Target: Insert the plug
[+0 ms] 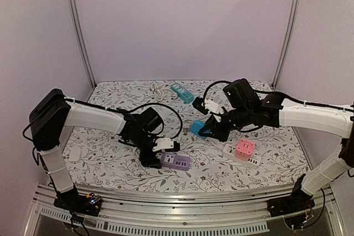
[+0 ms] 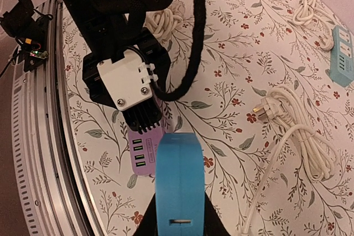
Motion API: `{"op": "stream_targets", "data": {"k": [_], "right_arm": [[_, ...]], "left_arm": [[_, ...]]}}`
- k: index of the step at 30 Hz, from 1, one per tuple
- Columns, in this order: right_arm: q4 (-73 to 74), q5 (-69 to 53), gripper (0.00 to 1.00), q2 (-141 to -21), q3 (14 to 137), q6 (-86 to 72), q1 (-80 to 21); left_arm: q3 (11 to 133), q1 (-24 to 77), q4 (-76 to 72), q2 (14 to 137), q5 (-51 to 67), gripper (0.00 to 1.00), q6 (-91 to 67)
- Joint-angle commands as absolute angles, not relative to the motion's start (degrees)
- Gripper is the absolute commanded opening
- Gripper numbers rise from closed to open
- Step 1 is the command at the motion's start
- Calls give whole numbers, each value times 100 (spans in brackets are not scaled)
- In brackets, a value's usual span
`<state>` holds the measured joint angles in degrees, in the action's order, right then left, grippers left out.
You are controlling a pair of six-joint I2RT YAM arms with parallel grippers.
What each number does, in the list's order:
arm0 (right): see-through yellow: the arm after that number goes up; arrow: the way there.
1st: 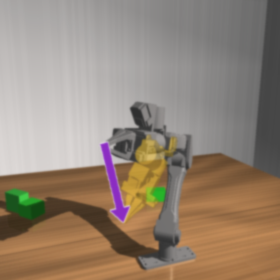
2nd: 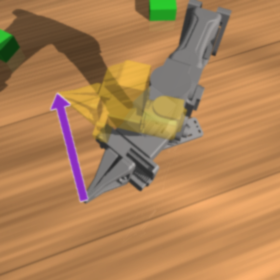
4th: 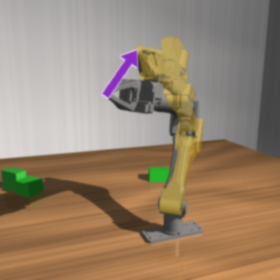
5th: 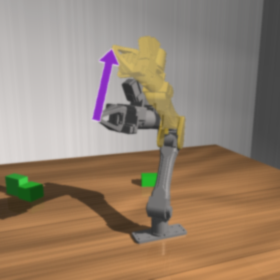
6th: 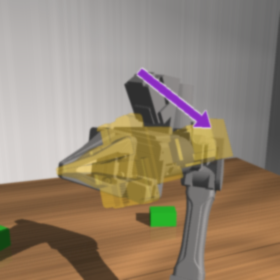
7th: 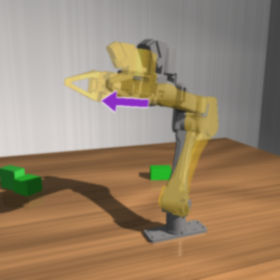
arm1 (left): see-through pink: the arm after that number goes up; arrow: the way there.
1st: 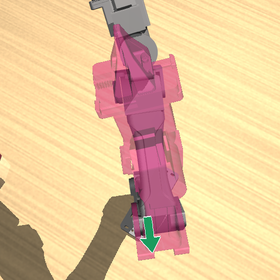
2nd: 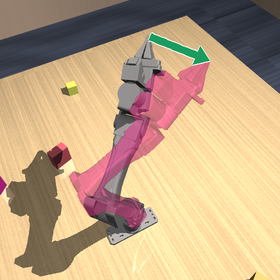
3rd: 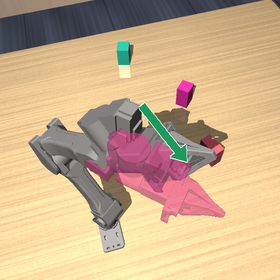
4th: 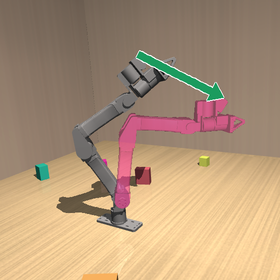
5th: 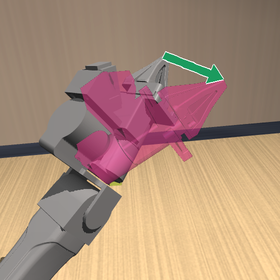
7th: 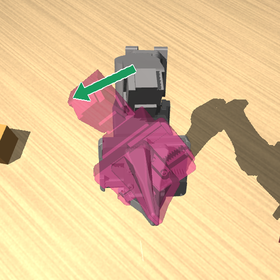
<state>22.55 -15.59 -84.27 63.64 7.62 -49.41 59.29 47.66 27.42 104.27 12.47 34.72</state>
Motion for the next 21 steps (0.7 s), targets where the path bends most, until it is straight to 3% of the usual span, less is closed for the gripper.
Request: {"op": "stream_targets", "data": {"k": [1,3,7,15,17,20,21], "right_arm": [[2332,-1537,0,-8074,6129,820,-4903],[2334,-1475,0,-7956,6032,817,-4898],[2400,-1445,0,-7755,5943,851,-4852],[2542,-1497,0,-7568,5832,1055,-4825],[2569,-1507,0,-7559,5811,1088,-4824],[2617,-1491,0,-7526,5772,1115,-4823],[2639,-1478,0,-7496,5748,1123,-4823]], "left_arm": [[6116,4940,3174,10666,1066,65,3453],[6100,5004,3106,10663,1026,49,3384],[6153,5300,3070,10636,957,37,2960],[6074,5967,2647,10608,991,35,2109],[6078,6005,2480,10641,993,42,2051],[6120,6038,2356,10617,930,81,2004],[6137,6038,2336,10568,913,89,1990]]}}
